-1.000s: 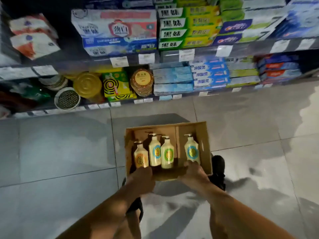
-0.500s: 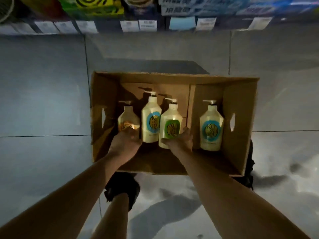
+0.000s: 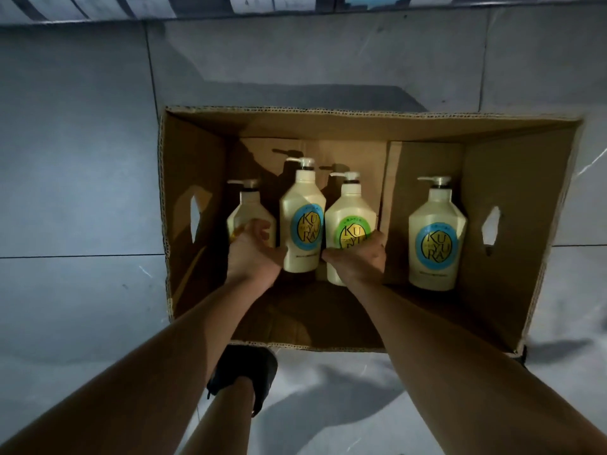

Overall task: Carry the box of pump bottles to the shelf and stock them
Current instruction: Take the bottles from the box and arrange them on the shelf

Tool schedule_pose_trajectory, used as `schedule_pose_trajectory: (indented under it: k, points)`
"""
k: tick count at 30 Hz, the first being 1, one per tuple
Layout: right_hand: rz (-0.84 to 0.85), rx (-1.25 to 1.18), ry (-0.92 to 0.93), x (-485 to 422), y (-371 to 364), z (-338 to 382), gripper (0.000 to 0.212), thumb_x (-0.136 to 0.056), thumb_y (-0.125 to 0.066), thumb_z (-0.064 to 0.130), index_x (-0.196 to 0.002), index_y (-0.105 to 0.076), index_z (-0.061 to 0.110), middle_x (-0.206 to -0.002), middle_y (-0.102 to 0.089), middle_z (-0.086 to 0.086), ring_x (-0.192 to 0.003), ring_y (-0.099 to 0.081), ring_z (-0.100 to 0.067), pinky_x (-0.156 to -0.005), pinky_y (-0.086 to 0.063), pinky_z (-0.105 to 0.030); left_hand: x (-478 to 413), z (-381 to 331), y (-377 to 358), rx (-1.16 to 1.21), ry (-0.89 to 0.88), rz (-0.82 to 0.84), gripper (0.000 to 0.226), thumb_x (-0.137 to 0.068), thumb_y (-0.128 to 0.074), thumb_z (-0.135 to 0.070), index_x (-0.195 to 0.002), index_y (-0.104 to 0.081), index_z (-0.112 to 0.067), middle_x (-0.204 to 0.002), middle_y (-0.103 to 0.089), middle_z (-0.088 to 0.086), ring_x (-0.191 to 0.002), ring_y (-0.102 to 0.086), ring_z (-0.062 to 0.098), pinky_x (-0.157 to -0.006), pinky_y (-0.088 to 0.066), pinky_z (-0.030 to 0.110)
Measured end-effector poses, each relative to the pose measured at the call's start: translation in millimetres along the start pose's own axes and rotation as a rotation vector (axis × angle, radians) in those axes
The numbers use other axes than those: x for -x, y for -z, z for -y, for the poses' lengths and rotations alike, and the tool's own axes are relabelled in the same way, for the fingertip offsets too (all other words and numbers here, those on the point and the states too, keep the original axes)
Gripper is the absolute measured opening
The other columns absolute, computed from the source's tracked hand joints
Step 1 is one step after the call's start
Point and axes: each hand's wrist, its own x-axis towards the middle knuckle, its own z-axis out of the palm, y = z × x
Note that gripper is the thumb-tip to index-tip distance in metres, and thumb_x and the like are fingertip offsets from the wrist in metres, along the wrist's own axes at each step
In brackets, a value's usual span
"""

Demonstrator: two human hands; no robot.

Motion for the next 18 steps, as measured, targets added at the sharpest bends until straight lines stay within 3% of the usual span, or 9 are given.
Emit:
schedule_pose_trajectory:
  k: [3, 6, 12, 14, 18]
  points:
    - [0.02, -0.023, -0.015, 8, 18, 0, 0.087, -0.058, -0.088, 0.03, -0.127, -0.037, 0.013, -0.101, -0.046, 0.004, -0.092, -0.046, -0.012, -0.069, -0.043, -0.027, -4, -12, -13, -0.014, -0.016, -0.028, 0.049, -0.089, -0.066, -0.026, -0.134, -0.049, -0.016, -0.131, -0.059, 0.007, -0.119, -0.057, 0.024, -0.078, -0.045, 0.025]
    - [-0.019, -0.053, 0.013, 16, 39, -5, 0.089, -0.057, -0.088, 0.033, -0.128, -0.038, 0.013, -0.102, -0.05, 0.003, -0.091, -0.051, -0.014, -0.069, -0.044, -0.027, -13, -18, -30, 0.014, 0.003, -0.01, 0.06, -0.083, -0.073, -0.032, -0.134, -0.047, -0.015, -0.132, -0.056, 0.006, -0.123, -0.054, 0.024, -0.093, -0.047, 0.034]
    - [-0.047, -0.064, 0.063, 12, 75, -20, 0.088, -0.058, -0.089, 0.031, -0.126, -0.037, 0.014, -0.101, -0.053, 0.003, -0.088, -0.055, -0.014, -0.051, -0.035, -0.015, -20, -30, -70, 0.138, 0.089, -0.06, 0.103, -0.069, -0.085, -0.028, -0.149, -0.022, -0.012, -0.144, -0.042, 0.009, -0.135, -0.04, 0.028, -0.109, -0.039, 0.042]
    - [-0.039, -0.071, 0.07, 8, 81, -24, 0.091, -0.058, -0.089, 0.03, -0.13, -0.035, 0.015, -0.102, -0.053, 0.004, -0.089, -0.055, -0.014, -0.052, -0.037, -0.015, -22, -31, -84, 0.139, 0.104, -0.098, 0.111, -0.066, -0.086, -0.028, -0.151, -0.016, -0.011, -0.145, -0.039, 0.011, -0.136, -0.037, 0.029, -0.111, -0.037, 0.042]
    - [-0.041, -0.061, 0.132, 1, 87, -32, 0.098, -0.058, -0.09, 0.027, -0.135, -0.03, 0.018, -0.104, -0.05, 0.006, -0.093, -0.054, -0.012, -0.059, -0.043, -0.017, -29, -32, -108, 0.098, 0.186, -0.225, 0.117, -0.055, -0.092, -0.037, -0.146, -0.022, -0.013, -0.138, -0.044, 0.012, -0.129, -0.044, 0.03, -0.103, -0.042, 0.04]
